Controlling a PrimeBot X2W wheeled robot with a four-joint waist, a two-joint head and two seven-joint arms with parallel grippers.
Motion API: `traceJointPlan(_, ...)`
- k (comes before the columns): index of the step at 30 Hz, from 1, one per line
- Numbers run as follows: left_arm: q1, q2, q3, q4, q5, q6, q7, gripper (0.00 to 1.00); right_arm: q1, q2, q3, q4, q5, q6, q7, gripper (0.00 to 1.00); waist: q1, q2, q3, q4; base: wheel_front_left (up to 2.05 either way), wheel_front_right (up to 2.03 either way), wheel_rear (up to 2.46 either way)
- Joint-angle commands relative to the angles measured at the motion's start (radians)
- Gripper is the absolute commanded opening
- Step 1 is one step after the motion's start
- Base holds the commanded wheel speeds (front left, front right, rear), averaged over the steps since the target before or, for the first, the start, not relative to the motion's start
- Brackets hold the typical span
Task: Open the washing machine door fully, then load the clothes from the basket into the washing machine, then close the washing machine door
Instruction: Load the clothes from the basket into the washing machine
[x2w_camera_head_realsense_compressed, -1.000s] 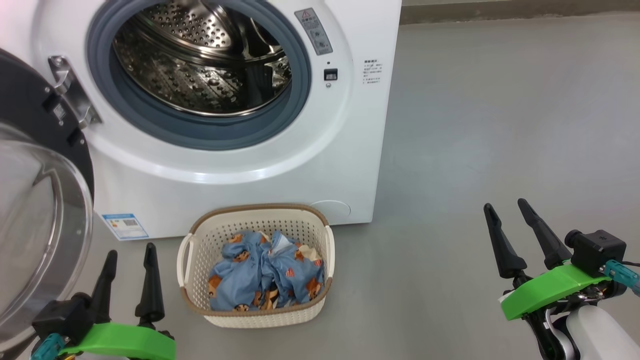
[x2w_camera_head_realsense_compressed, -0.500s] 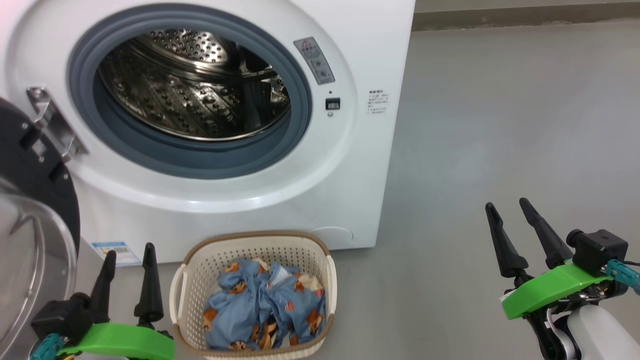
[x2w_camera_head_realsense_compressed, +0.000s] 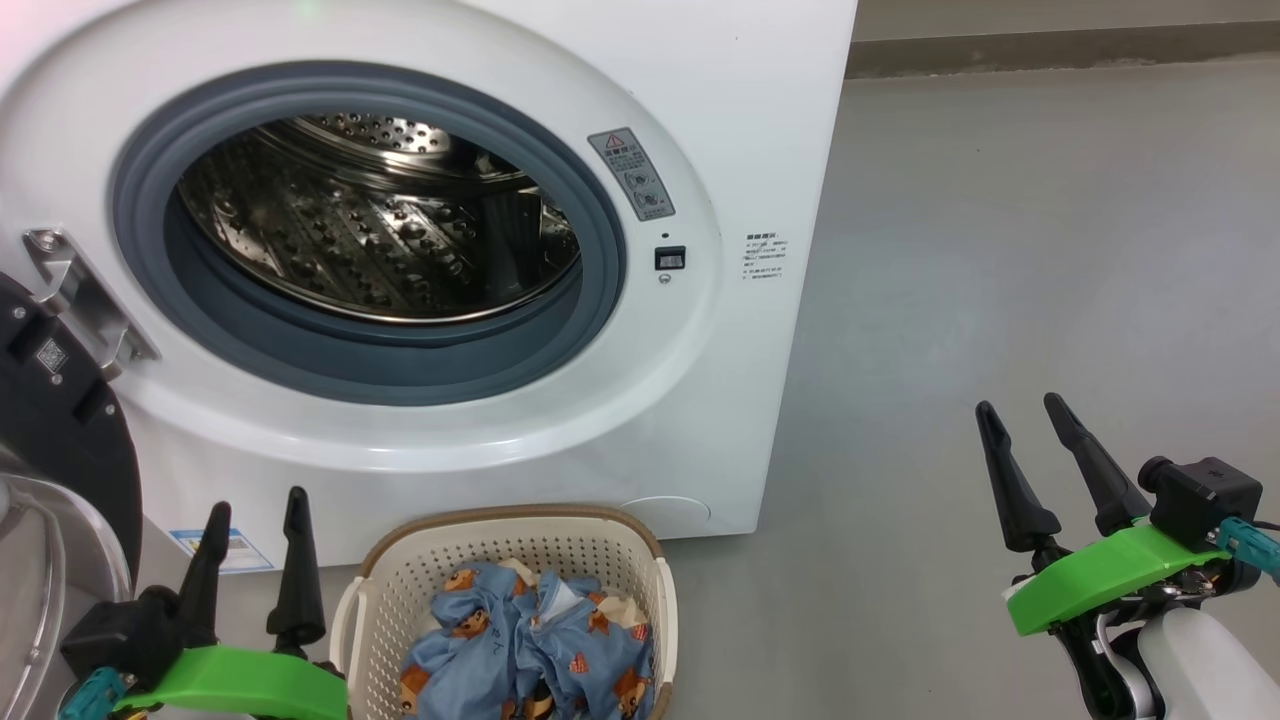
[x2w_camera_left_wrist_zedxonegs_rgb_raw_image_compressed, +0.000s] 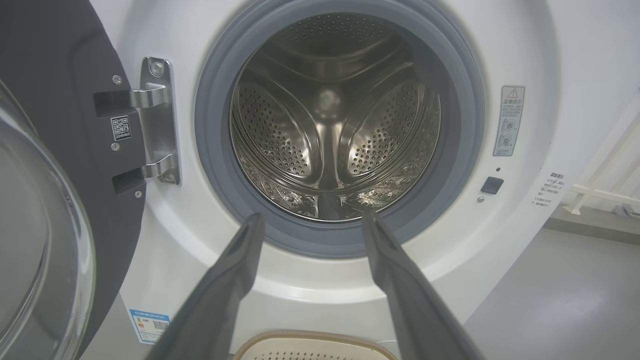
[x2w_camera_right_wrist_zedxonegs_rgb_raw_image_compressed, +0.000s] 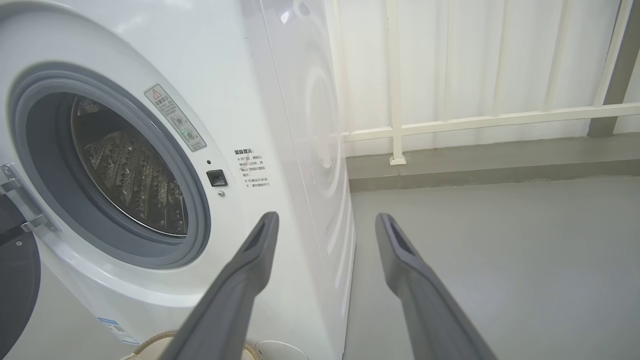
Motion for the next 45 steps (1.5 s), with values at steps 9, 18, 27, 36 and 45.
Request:
traceJointPlan(9, -0.033, 0.026, 0.031, -0.016, -0.004, 0.004, -0.013, 1.0, -0.032, -0.008, 0.017, -0.022, -0.001, 0.006, -0.012, 1.0, 0.0, 0.0, -0.002, 0.001, 0.0, 0.0, 0.0)
traceJointPlan(18, -0.034, 0.028, 0.023, -0.015, -0.005, 0.007, -0.013, 1.0, -0.032, -0.006, 0.019, -0.024, 0.001, 0.006, -0.012, 1.0, 0.0, 0.0, 0.001, 0.003, 0.0, 0.0, 0.0)
traceJointPlan(27, -0.036, 0.031, 0.02, -0.017, -0.007, 0.011, -0.013, 1.0, -0.031, -0.005, 0.017, -0.027, -0.001, 0.006, -0.012, 1.0, 0.0, 0.0, 0.005, 0.004, 0.0, 0.0, 0.0)
traceJointPlan(36, -0.034, 0.031, 0.016, -0.022, -0.008, 0.015, -0.013, 1.0, -0.032, -0.006, 0.021, -0.025, 0.0, 0.006, -0.012, 1.0, 0.0, 0.0, 0.008, 0.003, 0.0, 0.0, 0.0)
traceJointPlan(45, -0.041, 0.028, 0.014, -0.019, -0.011, 0.013, -0.013, 1.0, -0.035, -0.008, 0.018, -0.028, 0.002, 0.006, -0.012, 1.0, 0.0, 0.0, 0.021, 0.004, 0.0, 0.0, 0.0)
